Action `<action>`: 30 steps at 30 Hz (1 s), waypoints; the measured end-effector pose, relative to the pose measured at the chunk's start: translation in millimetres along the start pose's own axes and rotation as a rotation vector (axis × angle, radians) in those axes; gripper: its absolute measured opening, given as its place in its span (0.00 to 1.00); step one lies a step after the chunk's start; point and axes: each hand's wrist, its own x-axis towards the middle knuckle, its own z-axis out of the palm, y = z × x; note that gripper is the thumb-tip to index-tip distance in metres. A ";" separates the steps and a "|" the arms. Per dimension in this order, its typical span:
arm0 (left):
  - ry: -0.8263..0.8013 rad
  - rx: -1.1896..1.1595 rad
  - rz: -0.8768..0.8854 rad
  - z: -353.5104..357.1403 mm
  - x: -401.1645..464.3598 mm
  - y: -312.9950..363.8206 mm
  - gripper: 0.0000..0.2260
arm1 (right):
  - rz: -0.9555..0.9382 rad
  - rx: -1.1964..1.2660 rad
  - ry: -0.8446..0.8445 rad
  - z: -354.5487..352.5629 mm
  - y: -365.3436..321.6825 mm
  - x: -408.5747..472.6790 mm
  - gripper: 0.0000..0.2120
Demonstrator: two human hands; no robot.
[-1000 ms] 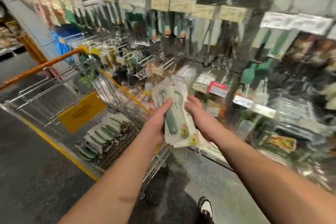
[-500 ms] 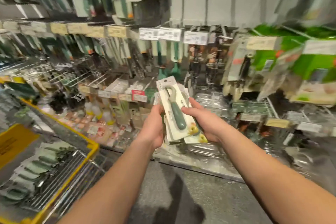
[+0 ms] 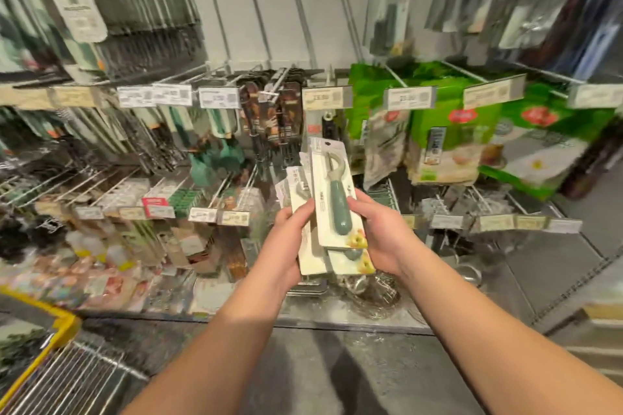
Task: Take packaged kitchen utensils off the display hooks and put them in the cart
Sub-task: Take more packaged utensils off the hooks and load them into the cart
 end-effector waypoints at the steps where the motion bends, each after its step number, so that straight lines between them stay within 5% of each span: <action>1: 0.007 0.011 -0.003 4.5 1.7 -0.2 0.19 | 0.002 0.038 -0.007 -2.8 -3.1 -4.7 0.16; 6: 0.007 0.063 -0.049 19.7 7.1 3.6 0.24 | -0.005 0.149 0.052 -11.6 -13.0 -14.5 0.16; 15: -0.067 0.155 -0.105 31.6 5.9 32.9 0.12 | 0.023 -0.005 0.185 -1.8 -48.6 -18.9 0.12; 23: -0.221 0.134 -0.136 34.9 7.7 64.3 0.14 | -0.033 -0.012 0.209 14.3 -67.7 -14.4 0.18; 30: -0.214 0.035 -0.077 26.1 15.2 89.9 0.13 | -0.103 0.001 0.214 26.9 -95.3 -22.1 0.15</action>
